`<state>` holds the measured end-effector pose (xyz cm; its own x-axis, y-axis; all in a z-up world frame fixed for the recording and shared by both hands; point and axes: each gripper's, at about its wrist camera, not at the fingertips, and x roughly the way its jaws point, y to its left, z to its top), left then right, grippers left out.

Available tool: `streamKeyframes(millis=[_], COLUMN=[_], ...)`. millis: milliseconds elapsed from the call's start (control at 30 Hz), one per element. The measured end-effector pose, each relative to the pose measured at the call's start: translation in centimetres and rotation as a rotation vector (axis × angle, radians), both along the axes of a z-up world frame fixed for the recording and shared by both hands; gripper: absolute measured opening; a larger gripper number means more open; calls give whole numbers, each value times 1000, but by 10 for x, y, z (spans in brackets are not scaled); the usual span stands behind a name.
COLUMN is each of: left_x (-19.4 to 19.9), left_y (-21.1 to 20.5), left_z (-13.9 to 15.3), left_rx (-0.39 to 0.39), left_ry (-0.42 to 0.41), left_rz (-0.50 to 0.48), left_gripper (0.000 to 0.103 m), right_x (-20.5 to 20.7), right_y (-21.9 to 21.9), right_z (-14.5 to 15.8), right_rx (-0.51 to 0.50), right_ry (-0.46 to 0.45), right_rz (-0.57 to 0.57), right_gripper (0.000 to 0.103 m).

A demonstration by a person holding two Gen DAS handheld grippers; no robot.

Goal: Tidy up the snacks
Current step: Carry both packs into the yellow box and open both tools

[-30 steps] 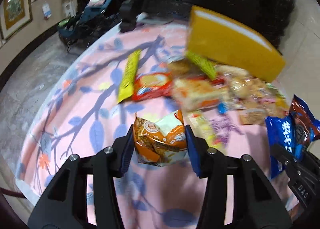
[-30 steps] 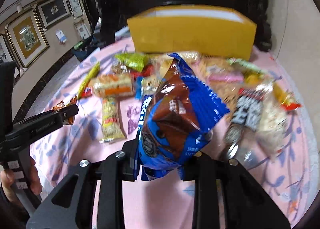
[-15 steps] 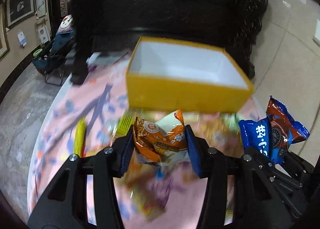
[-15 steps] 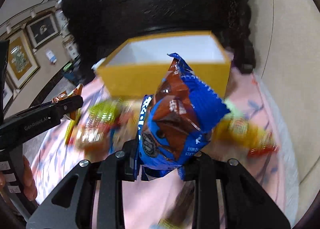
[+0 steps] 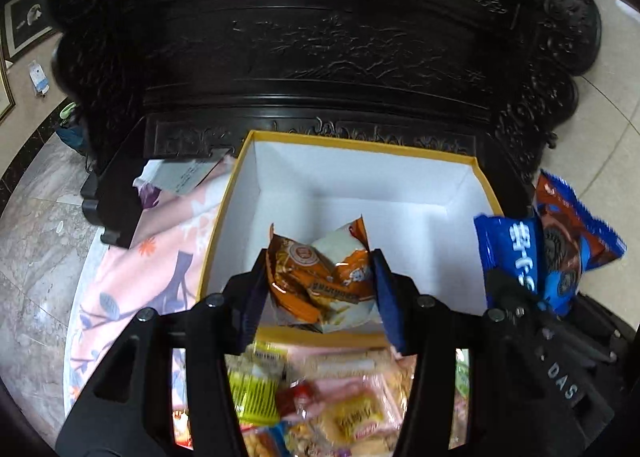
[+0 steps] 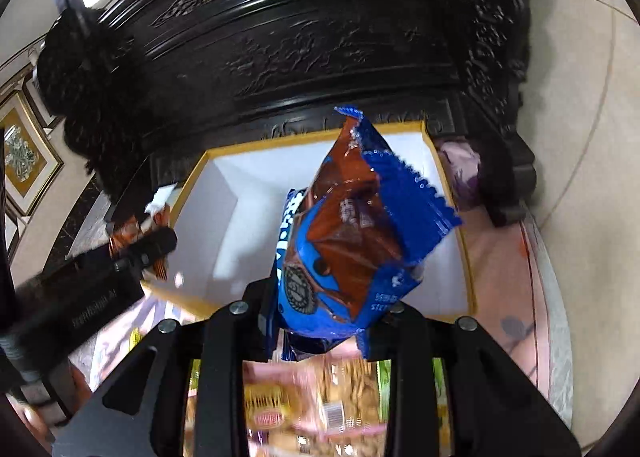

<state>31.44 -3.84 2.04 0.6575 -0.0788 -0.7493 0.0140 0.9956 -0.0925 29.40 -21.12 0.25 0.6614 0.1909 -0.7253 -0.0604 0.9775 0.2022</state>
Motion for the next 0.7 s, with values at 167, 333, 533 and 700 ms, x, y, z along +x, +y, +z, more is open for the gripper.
streamKeyframes(millis=[167, 333, 533, 700], left_x=[26, 8, -81, -173], left_y=[6, 21, 38, 46], left_z=[6, 2, -26, -80], left_rx=[51, 14, 18, 42], left_ry=[-8, -12, -7, 6], left_rz=[53, 48, 15, 19], left_gripper=[100, 100, 100, 100], right_x=[23, -7, -112, -206], right_y=[-6, -15, -18, -23], right_z=[1, 6, -23, -79], right_rx=[-44, -31, -19, -54], right_ry=[18, 9, 15, 59], right_rz=[-38, -14, 83, 72], right_gripper=[61, 61, 64, 67])
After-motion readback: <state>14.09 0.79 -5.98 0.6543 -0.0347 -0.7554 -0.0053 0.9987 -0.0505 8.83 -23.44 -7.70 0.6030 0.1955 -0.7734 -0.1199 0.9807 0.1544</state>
